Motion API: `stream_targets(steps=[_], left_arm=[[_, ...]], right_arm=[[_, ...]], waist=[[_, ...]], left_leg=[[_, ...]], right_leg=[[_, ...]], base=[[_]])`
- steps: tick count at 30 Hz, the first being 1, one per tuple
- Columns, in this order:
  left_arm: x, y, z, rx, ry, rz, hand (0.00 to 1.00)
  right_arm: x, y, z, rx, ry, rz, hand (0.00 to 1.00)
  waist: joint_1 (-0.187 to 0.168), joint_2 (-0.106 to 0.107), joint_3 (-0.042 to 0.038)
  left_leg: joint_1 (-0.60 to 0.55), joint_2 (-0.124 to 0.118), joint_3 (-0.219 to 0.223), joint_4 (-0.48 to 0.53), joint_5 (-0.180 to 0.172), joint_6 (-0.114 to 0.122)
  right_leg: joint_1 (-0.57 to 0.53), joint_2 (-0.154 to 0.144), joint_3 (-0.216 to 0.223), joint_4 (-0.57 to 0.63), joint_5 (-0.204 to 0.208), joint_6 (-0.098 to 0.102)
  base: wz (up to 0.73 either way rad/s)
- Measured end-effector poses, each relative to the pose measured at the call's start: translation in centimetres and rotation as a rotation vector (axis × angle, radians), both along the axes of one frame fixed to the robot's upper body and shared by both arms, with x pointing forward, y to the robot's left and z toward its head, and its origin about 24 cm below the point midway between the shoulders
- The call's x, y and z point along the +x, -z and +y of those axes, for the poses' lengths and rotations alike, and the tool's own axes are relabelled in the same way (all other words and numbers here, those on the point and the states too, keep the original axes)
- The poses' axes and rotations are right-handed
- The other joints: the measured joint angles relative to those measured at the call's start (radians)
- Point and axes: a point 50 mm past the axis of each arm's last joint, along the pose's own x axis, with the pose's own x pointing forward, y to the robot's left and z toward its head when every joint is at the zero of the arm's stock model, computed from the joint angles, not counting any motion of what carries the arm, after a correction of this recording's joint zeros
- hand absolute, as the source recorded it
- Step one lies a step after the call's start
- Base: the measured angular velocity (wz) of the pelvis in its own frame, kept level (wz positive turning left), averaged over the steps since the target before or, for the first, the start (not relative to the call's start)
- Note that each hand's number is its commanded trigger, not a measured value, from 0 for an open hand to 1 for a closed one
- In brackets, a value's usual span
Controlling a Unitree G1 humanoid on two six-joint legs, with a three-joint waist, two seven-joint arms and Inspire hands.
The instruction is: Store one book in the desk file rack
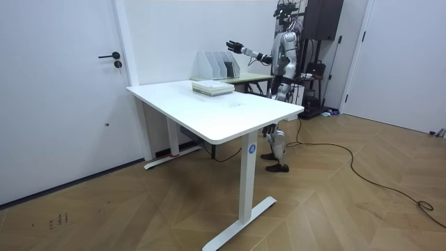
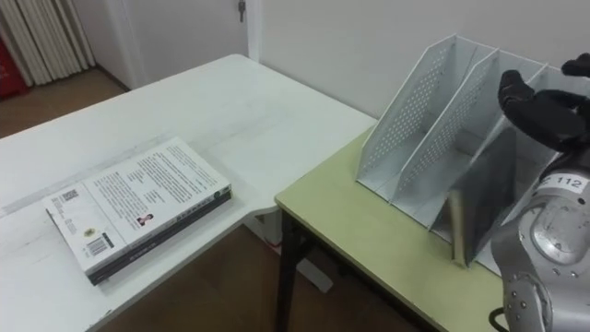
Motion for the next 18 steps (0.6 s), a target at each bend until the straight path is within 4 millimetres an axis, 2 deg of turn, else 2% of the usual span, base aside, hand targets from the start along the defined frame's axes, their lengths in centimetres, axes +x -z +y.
stream_targets(steps=[7,18], left_arm=[[-0.03,0.03,-0.07,-0.002,-0.001,0.0,0.0],[-0.04,0.03,-0.08,-0.002,-0.002,0.0,0.0]], right_arm=[[-0.06,-0.14,-0.01,-0.045,0.018,0.006,0.0],[-0.08,-0.2,-0.01,-0.062,0.025,0.007,0.0]], waist=[[-0.001,0.009,-0.0021],[0.0,0.008,-0.0026]], left_leg=[[0.0,0.0,0.0,0.0,0.0,0.0],[0.003,0.0,-0.003,0.0,0.0,0.0]], right_leg=[[-0.001,0.001,0.001,-0.001,0.0,0.0],[-0.001,0.0,0.0,-0.001,0.0,0.0]], base=[[0.0],[0.0]])
